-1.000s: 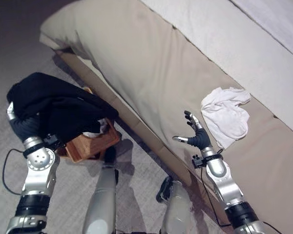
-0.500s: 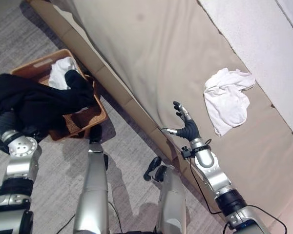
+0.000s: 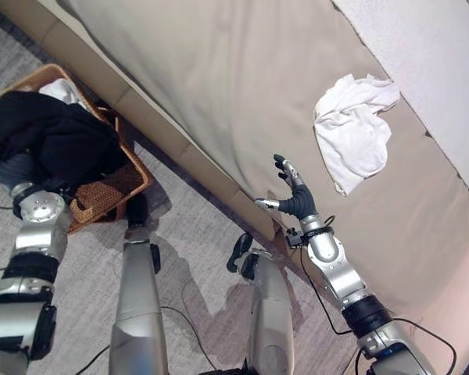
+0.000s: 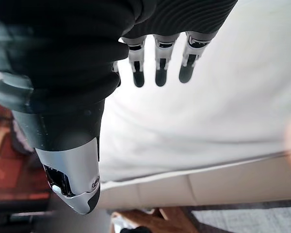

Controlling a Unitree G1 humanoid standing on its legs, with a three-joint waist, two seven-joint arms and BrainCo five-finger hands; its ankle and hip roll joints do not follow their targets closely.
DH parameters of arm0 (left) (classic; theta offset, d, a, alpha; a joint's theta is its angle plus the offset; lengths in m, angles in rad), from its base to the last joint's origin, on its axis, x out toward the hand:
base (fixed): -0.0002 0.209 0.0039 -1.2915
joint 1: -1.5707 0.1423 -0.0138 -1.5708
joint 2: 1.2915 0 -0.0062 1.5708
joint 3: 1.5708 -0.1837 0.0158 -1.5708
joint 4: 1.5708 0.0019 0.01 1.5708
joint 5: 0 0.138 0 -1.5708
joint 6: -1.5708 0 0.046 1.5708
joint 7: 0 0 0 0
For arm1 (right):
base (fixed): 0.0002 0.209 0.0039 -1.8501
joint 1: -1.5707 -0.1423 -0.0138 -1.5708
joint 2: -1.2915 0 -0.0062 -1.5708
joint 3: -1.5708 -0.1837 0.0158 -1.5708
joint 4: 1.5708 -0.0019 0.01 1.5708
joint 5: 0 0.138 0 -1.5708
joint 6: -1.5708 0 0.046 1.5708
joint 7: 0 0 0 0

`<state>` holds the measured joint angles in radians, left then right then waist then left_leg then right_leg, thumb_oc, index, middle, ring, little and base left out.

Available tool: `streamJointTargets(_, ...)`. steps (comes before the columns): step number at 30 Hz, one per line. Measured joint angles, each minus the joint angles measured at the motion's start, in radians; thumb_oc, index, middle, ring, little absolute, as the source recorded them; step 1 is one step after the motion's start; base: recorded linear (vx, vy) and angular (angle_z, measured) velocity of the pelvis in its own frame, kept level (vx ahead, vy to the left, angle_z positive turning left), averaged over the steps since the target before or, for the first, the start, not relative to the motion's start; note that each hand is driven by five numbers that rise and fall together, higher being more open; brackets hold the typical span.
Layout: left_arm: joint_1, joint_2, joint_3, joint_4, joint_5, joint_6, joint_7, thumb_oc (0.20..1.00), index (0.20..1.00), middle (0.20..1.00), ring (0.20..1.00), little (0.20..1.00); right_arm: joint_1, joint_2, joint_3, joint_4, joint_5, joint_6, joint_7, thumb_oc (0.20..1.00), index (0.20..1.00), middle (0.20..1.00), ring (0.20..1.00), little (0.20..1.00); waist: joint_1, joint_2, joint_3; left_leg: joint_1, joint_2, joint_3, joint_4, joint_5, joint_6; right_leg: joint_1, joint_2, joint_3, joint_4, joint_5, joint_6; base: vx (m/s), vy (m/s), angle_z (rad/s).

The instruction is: Pick up clothes into the bucket

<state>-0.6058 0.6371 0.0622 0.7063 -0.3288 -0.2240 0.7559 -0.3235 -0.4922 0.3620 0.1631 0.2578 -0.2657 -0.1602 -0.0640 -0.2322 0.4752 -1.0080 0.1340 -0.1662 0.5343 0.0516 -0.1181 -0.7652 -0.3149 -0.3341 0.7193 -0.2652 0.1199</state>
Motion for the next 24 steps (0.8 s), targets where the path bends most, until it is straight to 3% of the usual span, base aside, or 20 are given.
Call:
streamJointTargets(8, 0.021, -0.024, 0.008, 0.031, 0.03, 0.046, 0.013, 0.2, 0.2, 0.2, 0.2, 0.2, 0.01, -0.019, -0.003, -0.009, 0.0, -0.008, 0.0, 1.0, 1.0, 1.0, 1.0, 1.0, 0.001, 0.0, 0.0, -0.009, 0.001, 0.002, 0.001, -0.004, 0.004, -0.01, 0.002, 0.005, -0.001, 0.004, 0.001, 0.01, 0.001, -0.01)
streamJointTargets(13, -0.01, -0.029, 0.044, 0.192, 0.025, 0.068, 0.012, 0.2, 0.2, 0.2, 0.2, 0.2, 0.018, -0.046, -0.007, -0.038, 0.005, -0.017, 0.004, 1.0, 1.0, 1.0, 1.0, 1.0, -0.004, 0.0, 0.0, -0.015, 0.008, 0.002, 0.003, -0.004, 0.004, -0.015, 0.01, 0.007, -0.006, 0.009, -0.001, 0.0, 0.001, -0.02)
streamJointTargets(16, -0.004, -0.026, 0.055, 0.204, -0.011, 0.072, 0.01, 0.2, 0.2, 0.2, 0.2, 0.2, 0.02, -0.065, -0.007, -0.047, 0.01, -0.027, 0.014, 1.0, 1.0, 1.0, 1.0, 1.0, -0.001, -0.001, 0.0, -0.017, 0.013, 0.002, 0.003, -0.004, 0.004, -0.017, 0.016, 0.008, -0.009, 0.011, -0.003, 0.0, 0.001, -0.05)
streamJointTargets(18, -0.002, -0.023, 0.058, 0.208, -0.026, 0.072, -0.003, 0.68, 0.68, 0.68, 0.68, 0.68, 0.02, -0.077, -0.007, -0.049, 0.011, -0.028, 0.02, 1.0, 1.0, 1.0, 1.0, 1.0, -0.002, -0.001, 0.0, -0.017, 0.015, 0.002, 0.003, -0.004, 0.003, -0.017, 0.017, 0.008, -0.009, 0.011, -0.003, 0.0, 0.0, 0.0)
streamJointTargets(19, -0.002, -0.021, 0.059, 0.21, -0.036, 0.072, -0.009, 1.0, 1.0, 1.0, 1.0, 1.0, 0.02, -0.078, -0.009, -0.049, 0.012, -0.028, 0.02, 1.0, 1.0, 1.0, 1.0, 1.0, -0.002, -0.001, -0.001, -0.017, 0.015, 0.002, 0.003, -0.004, 0.003, -0.018, 0.017, 0.008, -0.009, 0.011, -0.003, 0.0, 0.0, 0.0)
streamJointTargets(24, 0.031, -0.02, 0.068, 0.157, -0.06, 0.072, -0.046, 1.0, 1.0, 1.0, 1.0, 1.0, 0.026, -0.077, -0.013, -0.051, 0.029, -0.03, 0.021, 1.0, 1.0, 1.0, 1.0, 1.0, -0.001, -0.001, -0.001, -0.019, 0.016, 0.004, 0.003, -0.004, 0.001, -0.023, 0.017, 0.011, -0.009, 0.013, -0.003, 0.0, 0.0, 0.0)
